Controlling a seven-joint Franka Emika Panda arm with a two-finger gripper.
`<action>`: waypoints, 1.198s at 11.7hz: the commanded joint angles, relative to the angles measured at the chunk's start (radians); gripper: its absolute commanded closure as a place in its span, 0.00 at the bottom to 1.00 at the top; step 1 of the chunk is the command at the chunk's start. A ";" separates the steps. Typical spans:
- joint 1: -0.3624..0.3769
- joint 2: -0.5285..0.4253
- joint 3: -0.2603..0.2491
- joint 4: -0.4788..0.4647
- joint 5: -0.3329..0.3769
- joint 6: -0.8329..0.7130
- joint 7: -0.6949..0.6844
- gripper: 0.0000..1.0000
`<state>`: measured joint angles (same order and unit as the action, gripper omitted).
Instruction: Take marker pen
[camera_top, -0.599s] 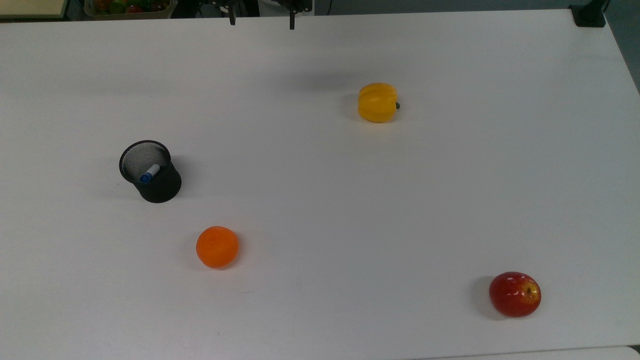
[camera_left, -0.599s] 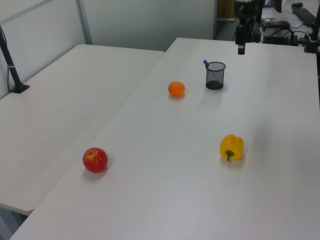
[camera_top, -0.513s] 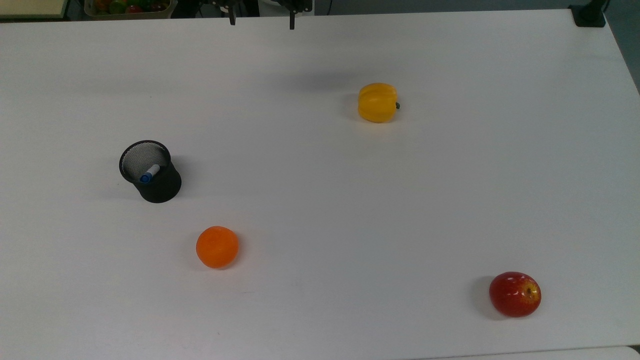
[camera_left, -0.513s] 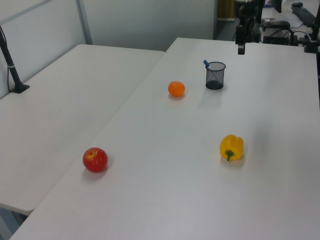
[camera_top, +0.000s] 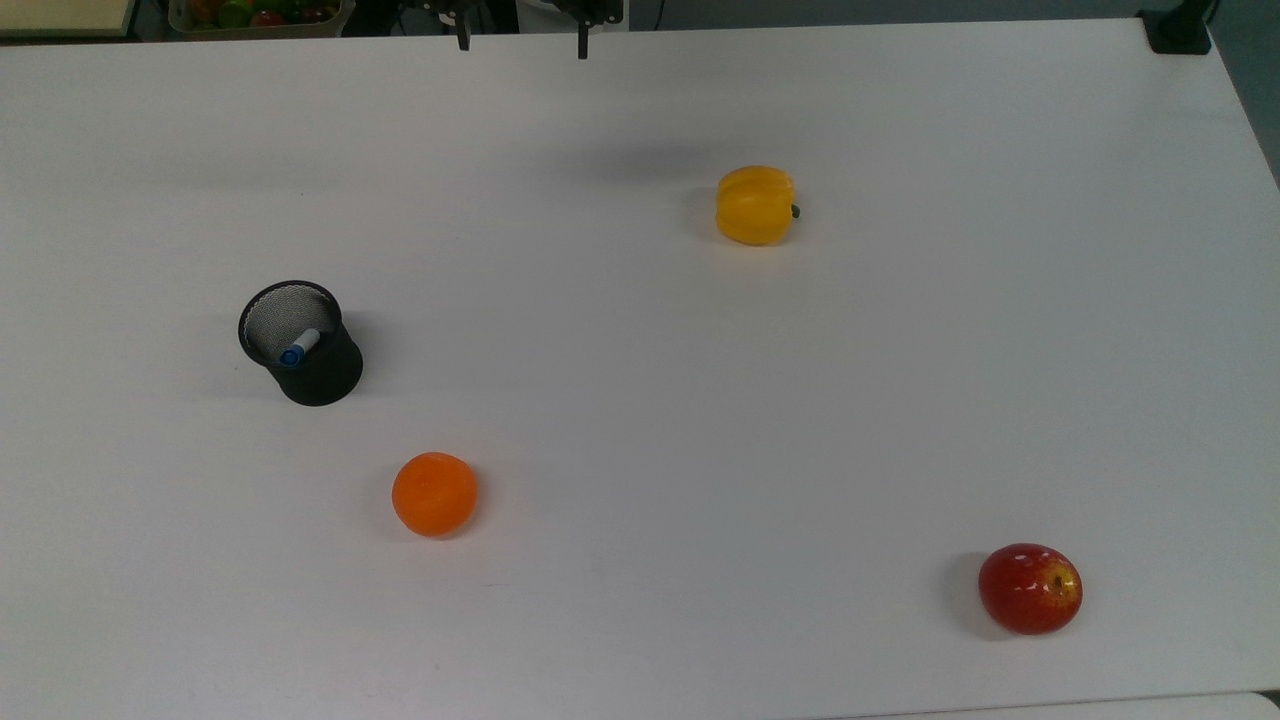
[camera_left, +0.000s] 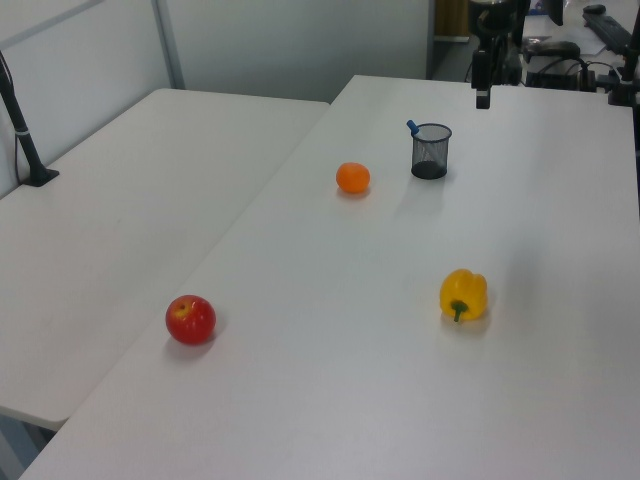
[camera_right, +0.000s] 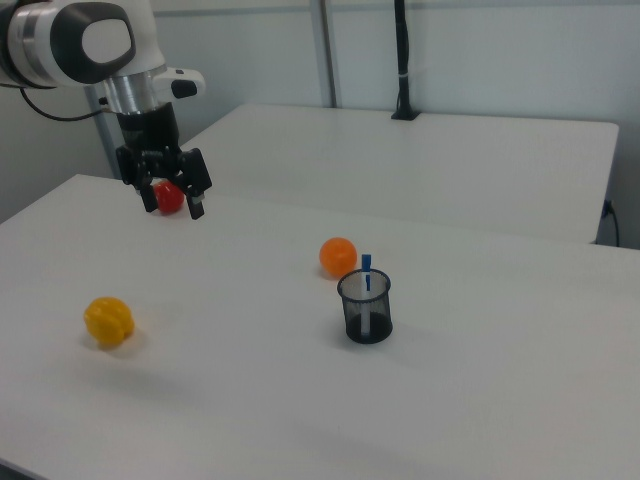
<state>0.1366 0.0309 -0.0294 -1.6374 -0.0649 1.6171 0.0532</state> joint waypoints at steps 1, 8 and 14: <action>-0.046 0.000 -0.007 0.010 0.017 -0.002 -0.139 0.00; -0.239 0.127 -0.007 0.067 0.023 0.199 -0.338 0.00; -0.285 0.286 -0.007 0.067 0.020 0.567 -0.326 0.00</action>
<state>-0.1476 0.2619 -0.0345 -1.5895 -0.0641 2.0742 -0.2632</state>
